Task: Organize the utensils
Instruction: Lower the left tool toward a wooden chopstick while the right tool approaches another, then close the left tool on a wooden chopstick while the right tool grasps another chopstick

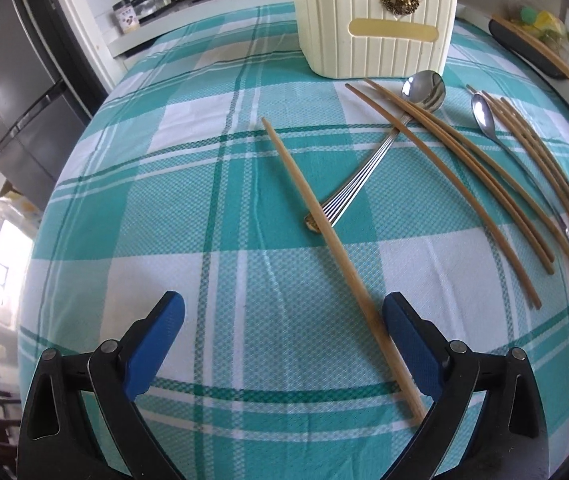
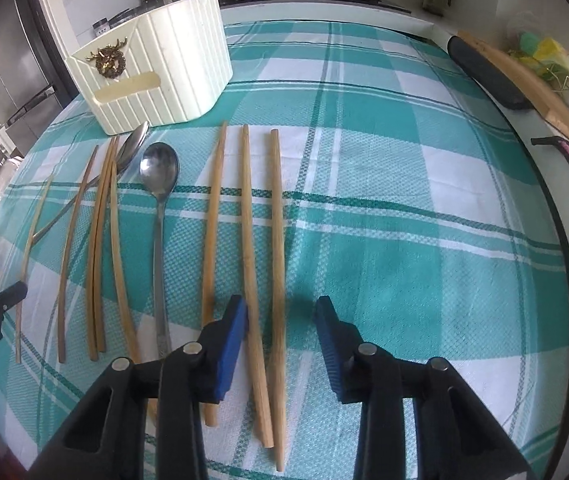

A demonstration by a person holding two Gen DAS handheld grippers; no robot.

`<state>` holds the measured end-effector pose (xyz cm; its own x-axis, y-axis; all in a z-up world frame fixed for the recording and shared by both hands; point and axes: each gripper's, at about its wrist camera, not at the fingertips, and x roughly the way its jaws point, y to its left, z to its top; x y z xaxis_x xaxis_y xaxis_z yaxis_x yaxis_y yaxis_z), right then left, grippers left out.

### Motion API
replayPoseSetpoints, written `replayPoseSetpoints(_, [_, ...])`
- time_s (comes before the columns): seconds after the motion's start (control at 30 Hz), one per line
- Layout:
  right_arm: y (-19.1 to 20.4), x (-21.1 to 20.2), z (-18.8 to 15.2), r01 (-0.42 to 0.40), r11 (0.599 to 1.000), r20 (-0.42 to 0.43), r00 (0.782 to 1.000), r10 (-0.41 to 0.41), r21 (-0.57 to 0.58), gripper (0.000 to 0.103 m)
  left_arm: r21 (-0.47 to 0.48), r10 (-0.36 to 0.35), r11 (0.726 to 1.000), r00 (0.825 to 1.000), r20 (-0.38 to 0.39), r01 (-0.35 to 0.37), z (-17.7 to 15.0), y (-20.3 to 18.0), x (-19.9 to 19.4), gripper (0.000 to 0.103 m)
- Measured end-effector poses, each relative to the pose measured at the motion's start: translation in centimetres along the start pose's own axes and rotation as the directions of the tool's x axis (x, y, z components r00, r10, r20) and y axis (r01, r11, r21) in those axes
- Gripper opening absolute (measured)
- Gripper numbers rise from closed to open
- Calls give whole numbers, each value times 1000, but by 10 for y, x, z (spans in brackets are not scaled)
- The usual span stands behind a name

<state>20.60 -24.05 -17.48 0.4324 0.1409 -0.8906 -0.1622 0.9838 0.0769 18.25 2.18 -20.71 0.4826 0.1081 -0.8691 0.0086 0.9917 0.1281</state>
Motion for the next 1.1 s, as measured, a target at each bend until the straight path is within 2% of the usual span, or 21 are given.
replayPoseSetpoints(0.13, [-9,-6,3,-49,997,-4,999,49,57,36,23,-6,1000,1000,-3,6,-4,9,1,100])
replayPoseSetpoints(0.3, [-6,6,14,20,1000,-48,999,-20,-10,34,36,14,999,1000,6,-15,-5,18,1,101])
replayPoseSetpoints(0.33, [-7,7,16,22,1000,-63,998,-23,-6,32,36,22,999,1000,8,-23,-5,20,1,101])
replayPoseSetpoints(0.4, [-9,9,18,48,999,-94,994,-50,-23,20,39,38,999,999,14,-38,-6,25,1,99])
replayPoseSetpoints(0.57, [-5,10,17,71,991,-137,987,-86,-115,19,45,2,999,1000,5,-2,-7,33,1,92])
replayPoseSetpoints(0.7, [-2,14,26,86,984,-139,984,-108,-154,19,97,-9,995,1000,4,9,2,32,3,89])
replayPoseSetpoints(0.83, [-4,19,36,88,986,-129,986,-107,-145,19,157,-23,987,1000,-13,25,8,33,7,88])
replayPoseSetpoints(0.93, [-7,22,41,90,988,-122,987,-106,-126,19,176,-29,984,1000,-11,30,7,37,7,84])
replayPoseSetpoints(1.03, [-4,23,42,99,985,-124,985,-117,-143,19,150,-79,985,997,-22,81,8,39,7,67])
replayPoseSetpoints(1.1, [-4,23,42,101,985,-127,985,-119,-142,20,156,-105,982,994,-18,106,8,35,6,48])
